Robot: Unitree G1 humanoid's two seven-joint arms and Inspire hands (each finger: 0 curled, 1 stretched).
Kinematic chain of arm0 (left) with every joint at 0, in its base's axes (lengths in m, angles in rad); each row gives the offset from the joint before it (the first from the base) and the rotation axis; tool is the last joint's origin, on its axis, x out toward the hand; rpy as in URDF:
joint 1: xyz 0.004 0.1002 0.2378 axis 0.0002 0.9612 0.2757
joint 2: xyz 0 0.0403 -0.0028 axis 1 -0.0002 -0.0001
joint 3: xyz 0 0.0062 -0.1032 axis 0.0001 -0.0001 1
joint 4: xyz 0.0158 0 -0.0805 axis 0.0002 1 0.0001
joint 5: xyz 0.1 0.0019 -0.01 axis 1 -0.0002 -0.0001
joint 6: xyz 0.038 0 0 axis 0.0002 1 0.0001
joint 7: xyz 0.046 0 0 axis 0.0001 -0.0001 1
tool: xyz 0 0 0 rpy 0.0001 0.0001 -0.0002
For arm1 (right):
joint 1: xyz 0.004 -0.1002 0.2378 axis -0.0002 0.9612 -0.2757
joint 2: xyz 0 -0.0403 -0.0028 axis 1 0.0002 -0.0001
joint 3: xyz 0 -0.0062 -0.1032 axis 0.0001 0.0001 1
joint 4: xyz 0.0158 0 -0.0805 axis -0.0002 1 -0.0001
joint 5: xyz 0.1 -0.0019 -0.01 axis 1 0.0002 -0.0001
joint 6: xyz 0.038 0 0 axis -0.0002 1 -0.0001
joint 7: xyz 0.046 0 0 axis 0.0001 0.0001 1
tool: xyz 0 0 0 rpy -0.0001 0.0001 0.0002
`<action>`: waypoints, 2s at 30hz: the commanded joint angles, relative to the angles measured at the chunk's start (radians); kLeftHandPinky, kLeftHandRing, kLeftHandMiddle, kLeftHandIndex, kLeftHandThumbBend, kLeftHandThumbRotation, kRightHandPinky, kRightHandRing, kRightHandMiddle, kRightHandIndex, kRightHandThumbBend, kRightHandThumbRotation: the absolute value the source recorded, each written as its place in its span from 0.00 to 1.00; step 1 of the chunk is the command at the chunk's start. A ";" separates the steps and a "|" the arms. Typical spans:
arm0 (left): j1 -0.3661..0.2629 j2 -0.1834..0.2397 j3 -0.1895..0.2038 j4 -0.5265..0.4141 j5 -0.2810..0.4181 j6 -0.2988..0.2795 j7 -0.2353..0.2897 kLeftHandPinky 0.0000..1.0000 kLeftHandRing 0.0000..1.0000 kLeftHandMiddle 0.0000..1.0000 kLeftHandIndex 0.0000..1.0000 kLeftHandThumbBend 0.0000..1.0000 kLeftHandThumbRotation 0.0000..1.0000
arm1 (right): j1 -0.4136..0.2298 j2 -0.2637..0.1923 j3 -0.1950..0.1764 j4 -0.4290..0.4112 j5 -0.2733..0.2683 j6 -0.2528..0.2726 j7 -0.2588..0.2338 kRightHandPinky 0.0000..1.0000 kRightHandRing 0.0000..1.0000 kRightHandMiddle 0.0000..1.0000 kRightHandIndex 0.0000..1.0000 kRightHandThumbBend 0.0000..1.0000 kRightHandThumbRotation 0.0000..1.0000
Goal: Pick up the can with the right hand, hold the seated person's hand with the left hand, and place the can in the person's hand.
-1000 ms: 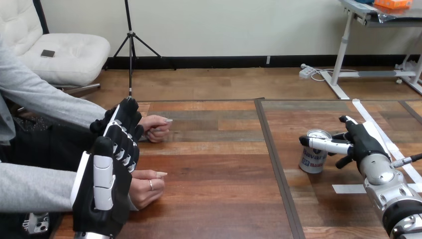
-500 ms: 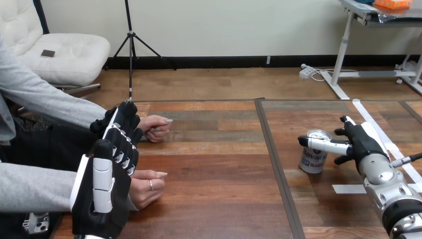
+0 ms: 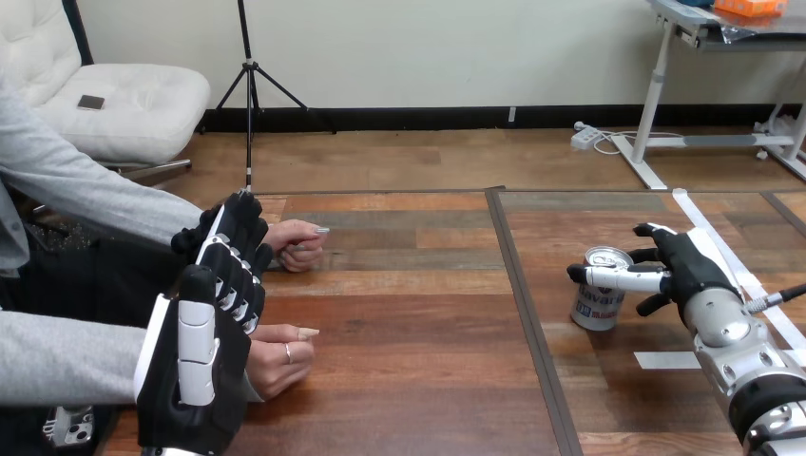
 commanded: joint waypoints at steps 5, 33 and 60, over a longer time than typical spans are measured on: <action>-0.037 -0.002 -0.006 -0.038 -0.019 -0.010 -0.011 1.00 1.00 0.99 0.96 0.74 0.98 | -0.108 0.003 0.007 -0.003 -0.004 0.005 0.028 0.47 0.77 0.86 0.90 1.00 0.24; -0.035 0.004 -0.002 -0.060 -0.008 0.004 0.002 1.00 1.00 0.99 0.96 0.75 0.96 | -0.098 0.018 0.038 -0.002 -0.033 0.022 0.000 0.34 0.56 0.65 0.84 1.00 0.16; -0.027 0.006 -0.006 -0.097 -0.005 0.039 0.029 1.00 1.00 0.99 0.93 0.76 0.97 | -0.091 0.006 0.073 0.000 -0.048 0.020 0.040 0.32 0.54 0.63 0.80 1.00 0.13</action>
